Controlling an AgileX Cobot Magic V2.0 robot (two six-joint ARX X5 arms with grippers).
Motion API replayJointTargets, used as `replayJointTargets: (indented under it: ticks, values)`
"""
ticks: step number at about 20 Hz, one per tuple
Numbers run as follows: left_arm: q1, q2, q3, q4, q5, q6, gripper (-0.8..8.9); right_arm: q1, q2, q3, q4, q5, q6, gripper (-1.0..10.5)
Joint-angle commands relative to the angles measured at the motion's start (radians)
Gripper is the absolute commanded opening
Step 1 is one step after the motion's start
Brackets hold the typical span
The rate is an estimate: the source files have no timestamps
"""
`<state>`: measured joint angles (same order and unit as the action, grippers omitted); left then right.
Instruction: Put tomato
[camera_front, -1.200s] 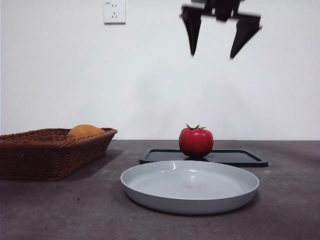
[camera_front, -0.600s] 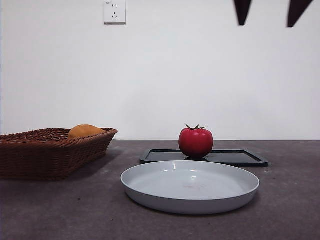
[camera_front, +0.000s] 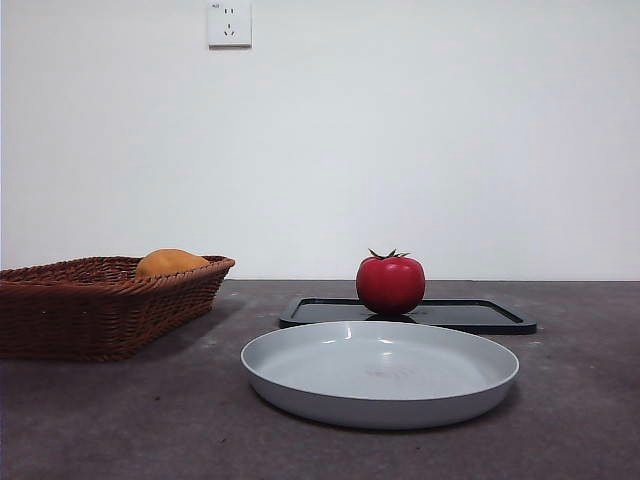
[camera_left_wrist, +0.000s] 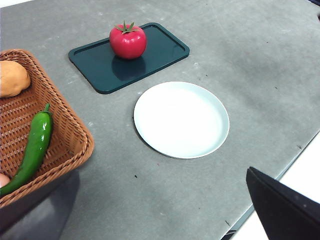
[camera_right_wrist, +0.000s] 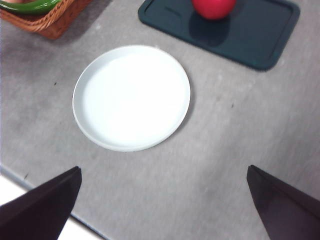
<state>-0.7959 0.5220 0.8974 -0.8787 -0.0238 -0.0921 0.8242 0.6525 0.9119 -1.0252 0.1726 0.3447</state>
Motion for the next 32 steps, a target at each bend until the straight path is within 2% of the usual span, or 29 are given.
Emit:
replayJointTargets:
  ticks: [1,9,10,11,12,13,14,29,32]
  values:
    - [-0.008,0.002,0.005,0.012,-0.003,-0.003,6.34,0.011,-0.054,-0.023,0.031,0.005,0.043,6.2]
    - [-0.008,0.002,0.005,0.012,-0.003,-0.003,6.33,0.011,-0.093,-0.026,0.045,0.005,0.042,6.2]
    - [-0.008,0.002,0.005,0.012,-0.003,-0.003,6.10,0.011,-0.093,-0.026,0.045,0.005,0.042,6.2]
    - [-0.008,0.002,0.005,0.011,-0.003,-0.003,4.95,0.011,-0.093,-0.026,0.045,0.005,0.042,5.7]
    - [-0.008,0.002,0.005,0.011,-0.003,-0.004,2.12,0.011,-0.093,-0.026,0.044,0.005,0.041,3.0]
    - [-0.008,0.002,0.005,0.011,-0.003,-0.005,-0.19,0.011,-0.093,-0.026,0.044,0.005,0.042,0.2]
    - [-0.008,0.002,0.005,0.017,-0.003,-0.005,0.13,0.011,-0.093,-0.026,0.049,0.010,0.042,0.2]
    - [-0.006,-0.001,0.005,0.020,-0.003,-0.006,0.07,0.011,-0.094,-0.026,0.053,0.012,0.041,0.2]
    - [0.073,0.001,0.003,0.026,-0.002,0.008,0.07,0.011,-0.094,-0.026,0.053,0.012,0.041,0.2]
